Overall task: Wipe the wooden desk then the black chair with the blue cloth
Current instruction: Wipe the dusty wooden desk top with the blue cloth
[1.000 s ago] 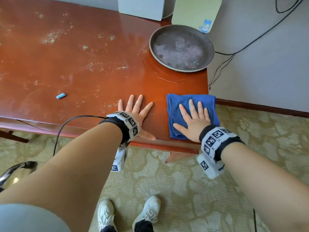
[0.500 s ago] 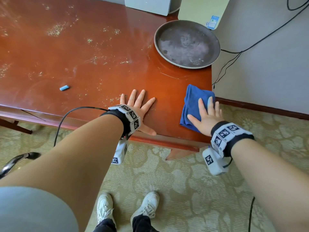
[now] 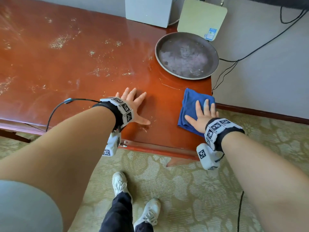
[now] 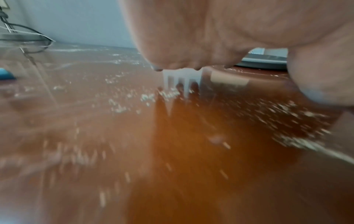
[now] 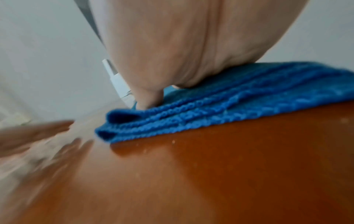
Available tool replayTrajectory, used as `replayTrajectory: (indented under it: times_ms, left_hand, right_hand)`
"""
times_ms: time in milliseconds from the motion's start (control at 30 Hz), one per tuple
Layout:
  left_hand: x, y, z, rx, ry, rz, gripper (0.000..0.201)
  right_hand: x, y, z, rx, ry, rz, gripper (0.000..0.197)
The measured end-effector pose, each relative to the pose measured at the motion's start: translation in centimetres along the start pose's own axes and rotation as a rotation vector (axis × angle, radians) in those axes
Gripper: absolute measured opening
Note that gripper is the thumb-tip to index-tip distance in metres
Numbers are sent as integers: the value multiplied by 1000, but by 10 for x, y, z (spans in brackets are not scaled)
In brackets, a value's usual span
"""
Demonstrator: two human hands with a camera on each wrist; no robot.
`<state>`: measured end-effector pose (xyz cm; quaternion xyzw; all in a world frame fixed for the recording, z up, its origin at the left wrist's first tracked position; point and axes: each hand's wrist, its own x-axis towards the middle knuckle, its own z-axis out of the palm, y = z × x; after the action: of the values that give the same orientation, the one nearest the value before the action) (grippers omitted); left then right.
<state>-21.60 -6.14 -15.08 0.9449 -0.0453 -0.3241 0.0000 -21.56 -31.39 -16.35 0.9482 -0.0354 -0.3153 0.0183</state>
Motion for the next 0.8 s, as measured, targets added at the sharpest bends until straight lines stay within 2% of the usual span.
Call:
replayTrajectory:
  times_ms: [100, 300, 400, 567, 800]
  left_hand:
    - [16, -13, -14, 49, -1, 5, 113]
    - [47, -28, -18, 101, -6, 60, 114]
    - [53, -32, -15, 124, -6, 82, 114]
    - [56, -32, -17, 138, -35, 96, 113]
    - [55, -37, -18, 118, -40, 132, 111]
  right_hand:
    - [-4, -14, 4, -78, -9, -9, 76]
    - [8, -57, -15, -148, -65, -220, 73]
    - [26, -86, -29, -165, -56, -262, 71]
    - [43, -91, -35, -92, -43, -176, 72]
    - [26, -43, -27, 42, -79, 146, 75]
